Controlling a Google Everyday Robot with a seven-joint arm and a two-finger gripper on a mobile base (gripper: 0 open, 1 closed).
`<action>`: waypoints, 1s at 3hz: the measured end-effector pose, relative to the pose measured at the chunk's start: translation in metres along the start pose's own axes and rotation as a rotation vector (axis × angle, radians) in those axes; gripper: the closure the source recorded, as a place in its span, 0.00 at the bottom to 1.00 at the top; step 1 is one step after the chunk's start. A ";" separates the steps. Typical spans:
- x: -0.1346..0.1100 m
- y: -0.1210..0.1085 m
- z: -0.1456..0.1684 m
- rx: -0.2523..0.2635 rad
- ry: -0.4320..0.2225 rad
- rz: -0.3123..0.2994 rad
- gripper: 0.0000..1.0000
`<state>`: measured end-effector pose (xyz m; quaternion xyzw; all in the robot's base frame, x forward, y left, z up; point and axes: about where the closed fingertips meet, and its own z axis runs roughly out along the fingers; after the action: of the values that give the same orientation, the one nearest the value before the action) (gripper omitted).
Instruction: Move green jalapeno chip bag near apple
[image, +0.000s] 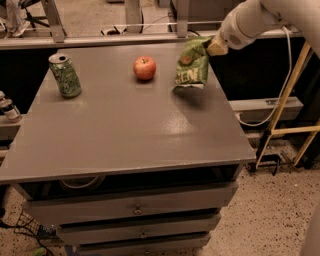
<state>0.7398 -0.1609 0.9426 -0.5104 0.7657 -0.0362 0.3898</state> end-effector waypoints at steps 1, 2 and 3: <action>-0.012 -0.005 0.031 -0.036 -0.029 0.022 1.00; -0.019 0.009 0.072 -0.129 -0.046 0.040 1.00; -0.022 0.023 0.091 -0.193 -0.048 0.044 1.00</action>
Offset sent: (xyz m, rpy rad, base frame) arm 0.0586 0.0550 -0.0514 0.1129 0.1278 0.0845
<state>0.7842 -0.1016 0.8813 -0.5292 0.7672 0.0584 0.3577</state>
